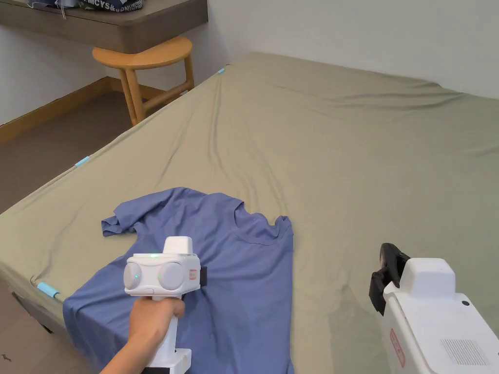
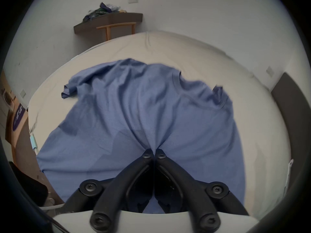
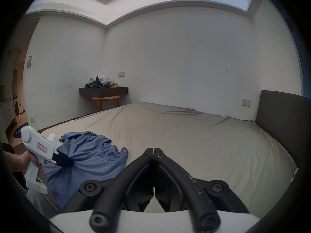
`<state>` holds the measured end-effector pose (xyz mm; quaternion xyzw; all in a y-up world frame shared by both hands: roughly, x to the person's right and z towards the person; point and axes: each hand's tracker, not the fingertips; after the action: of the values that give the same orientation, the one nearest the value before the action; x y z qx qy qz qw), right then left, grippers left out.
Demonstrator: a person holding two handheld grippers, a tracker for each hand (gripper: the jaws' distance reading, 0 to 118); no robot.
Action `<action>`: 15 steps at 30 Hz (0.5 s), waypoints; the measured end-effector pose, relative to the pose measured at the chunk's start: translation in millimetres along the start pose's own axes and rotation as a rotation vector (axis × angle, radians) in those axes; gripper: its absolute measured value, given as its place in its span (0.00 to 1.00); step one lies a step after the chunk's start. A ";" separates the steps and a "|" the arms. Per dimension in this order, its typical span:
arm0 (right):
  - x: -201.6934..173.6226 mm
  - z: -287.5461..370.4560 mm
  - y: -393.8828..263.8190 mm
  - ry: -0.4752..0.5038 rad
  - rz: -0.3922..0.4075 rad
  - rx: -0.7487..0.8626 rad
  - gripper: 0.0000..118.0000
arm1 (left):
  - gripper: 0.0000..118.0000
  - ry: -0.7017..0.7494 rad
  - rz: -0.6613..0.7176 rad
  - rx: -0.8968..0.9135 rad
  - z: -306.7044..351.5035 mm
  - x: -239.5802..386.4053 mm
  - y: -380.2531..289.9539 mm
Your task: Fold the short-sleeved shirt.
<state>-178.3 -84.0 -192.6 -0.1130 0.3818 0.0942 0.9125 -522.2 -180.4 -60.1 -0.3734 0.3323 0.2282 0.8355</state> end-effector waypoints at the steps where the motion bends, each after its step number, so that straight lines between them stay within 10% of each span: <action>1: 0.8 3.5 1.1 0.000 0.003 0.007 0.01 | 0.00 -0.011 0.018 0.018 11.9 -0.4 4.9; 15: 41.4 53.7 24.5 -0.064 -0.037 0.109 0.01 | 0.00 -0.275 -0.130 0.354 197.2 62.3 83.8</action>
<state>-119.8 -42.1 -188.9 -0.0672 0.3550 0.0602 0.9305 -457.0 32.5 -46.2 -0.2070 0.2255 0.1608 0.9383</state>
